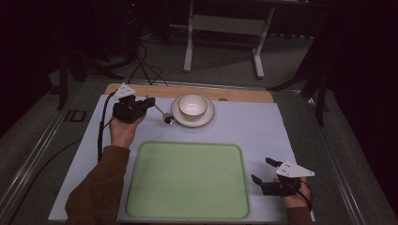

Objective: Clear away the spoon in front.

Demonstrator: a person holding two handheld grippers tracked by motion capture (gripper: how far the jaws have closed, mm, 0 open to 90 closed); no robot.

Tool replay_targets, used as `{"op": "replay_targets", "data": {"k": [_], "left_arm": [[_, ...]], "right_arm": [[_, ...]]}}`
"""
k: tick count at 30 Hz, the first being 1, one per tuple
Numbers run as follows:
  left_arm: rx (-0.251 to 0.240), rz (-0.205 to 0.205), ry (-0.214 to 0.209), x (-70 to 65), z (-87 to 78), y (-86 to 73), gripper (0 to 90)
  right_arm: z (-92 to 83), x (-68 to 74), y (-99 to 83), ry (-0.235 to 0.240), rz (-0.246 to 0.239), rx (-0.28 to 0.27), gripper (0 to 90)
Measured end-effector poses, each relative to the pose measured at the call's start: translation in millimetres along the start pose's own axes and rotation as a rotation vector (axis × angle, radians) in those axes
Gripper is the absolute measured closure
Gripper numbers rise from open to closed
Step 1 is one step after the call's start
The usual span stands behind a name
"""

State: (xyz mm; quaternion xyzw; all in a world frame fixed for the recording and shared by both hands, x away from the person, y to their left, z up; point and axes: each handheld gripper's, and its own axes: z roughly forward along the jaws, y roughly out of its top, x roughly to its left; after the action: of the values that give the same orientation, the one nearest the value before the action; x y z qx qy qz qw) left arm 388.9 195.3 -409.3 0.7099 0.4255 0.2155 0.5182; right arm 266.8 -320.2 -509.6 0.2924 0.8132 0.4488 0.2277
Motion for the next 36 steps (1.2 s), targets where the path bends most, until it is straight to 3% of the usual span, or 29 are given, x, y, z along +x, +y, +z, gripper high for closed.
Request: {"op": "replay_targets", "data": {"k": [11, 17, 23, 31, 34, 36], "left_arm": [[0.043, -0.043, 0.002, 8.0, -18.7, -28.8, 88.5], [0.107, -0.054, 0.027, 16.1, -31.2, -38.0, 88.5], [0.193, -0.082, 0.039, 23.5, -30.6, -40.7, 88.4], [0.152, -0.091, 0.019, 20.7, -45.1, -36.0, 88.4], [0.171, -0.08, 0.007, 18.7, -47.0, -36.7, 88.4], [0.207, -0.059, 0.028, 17.3, -42.3, -39.8, 88.3]], "right_arm": [[0.2, 0.2, -0.1, 0.0, 0.0, 0.003, 14.4], [0.8, 0.0, -0.1, 0.0, -0.003, 0.004, 14.4], [1.6, 0.5, -0.1, -0.002, -0.001, 0.01, 14.4], [1.2, 0.1, -0.3, -0.001, -0.003, 0.008, 14.4], [1.6, 0.2, -0.3, -0.001, -0.003, 0.009, 14.4], [1.8, 0.5, -0.2, 0.0, -0.001, 0.01, 14.4]]}}
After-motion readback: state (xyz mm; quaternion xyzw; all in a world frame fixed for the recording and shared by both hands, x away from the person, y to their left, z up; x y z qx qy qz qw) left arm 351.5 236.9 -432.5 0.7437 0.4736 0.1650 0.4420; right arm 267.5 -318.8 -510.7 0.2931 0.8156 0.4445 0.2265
